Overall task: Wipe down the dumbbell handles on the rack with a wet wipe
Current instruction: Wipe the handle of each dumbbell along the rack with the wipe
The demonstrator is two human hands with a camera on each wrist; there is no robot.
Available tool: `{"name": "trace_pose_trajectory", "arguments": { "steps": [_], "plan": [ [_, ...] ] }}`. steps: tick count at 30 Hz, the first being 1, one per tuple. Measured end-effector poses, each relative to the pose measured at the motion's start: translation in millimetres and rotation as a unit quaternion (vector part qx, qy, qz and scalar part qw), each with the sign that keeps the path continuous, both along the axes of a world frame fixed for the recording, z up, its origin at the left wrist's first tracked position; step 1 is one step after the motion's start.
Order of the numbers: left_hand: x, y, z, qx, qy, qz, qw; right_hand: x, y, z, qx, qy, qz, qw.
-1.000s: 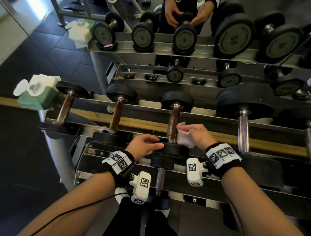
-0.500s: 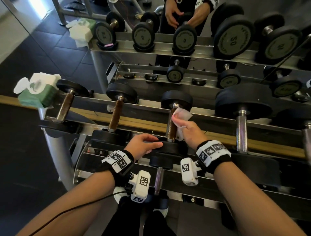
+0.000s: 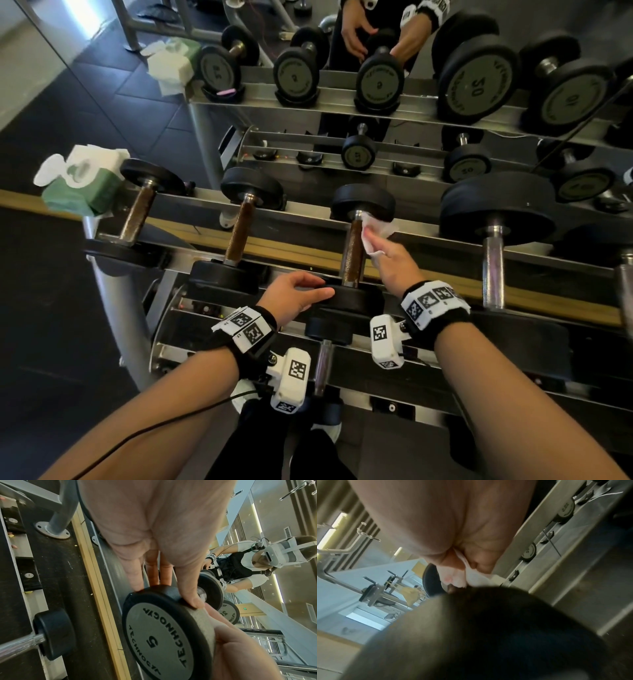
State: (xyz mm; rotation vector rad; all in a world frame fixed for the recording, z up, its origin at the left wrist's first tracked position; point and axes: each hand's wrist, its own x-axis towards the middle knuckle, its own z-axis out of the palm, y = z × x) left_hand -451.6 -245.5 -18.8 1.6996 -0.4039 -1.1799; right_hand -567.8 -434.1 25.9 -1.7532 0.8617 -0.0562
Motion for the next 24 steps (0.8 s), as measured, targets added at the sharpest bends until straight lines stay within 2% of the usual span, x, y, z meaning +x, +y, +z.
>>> {"name": "trace_pose_trajectory", "arguments": {
  "steps": [3,7,9,11,13,15,18,21,24],
  "plan": [
    [-1,0,0,-0.005,0.009,0.011,1.0,-5,18,-4,0.041,0.005,-0.026,0.999],
    [-2,0,1,-0.005,0.009,0.01,1.0,-29,25,-7,0.001,0.03,0.029,0.999],
    [-1,0,2,0.002,0.002,0.005,1.0,-31,16,-9,-0.055,0.057,0.046,0.996],
    [0,0,3,0.01,-0.001,0.0,1.0,-25,4,-3,-0.122,0.047,-0.002,0.991],
    [2,0,4,0.015,-0.004,-0.007,1.0,-15,-7,3,-0.145,-0.01,-0.07,0.987],
    [3,-1,5,0.017,-0.002,-0.011,1.0,-4,-12,5,-0.114,-0.041,-0.088,0.989],
    [3,-1,4,0.017,0.003,-0.005,1.0,11,-8,-1,-0.1,-0.006,-0.039,0.994],
    [1,-1,2,0.016,-0.004,0.001,1.0,15,1,-8,-0.06,-0.012,-0.01,0.998],
    [0,1,-2,0.014,-0.006,0.004,1.0,2,10,-11,0.064,-0.07,-0.075,0.993]
  ]
}}
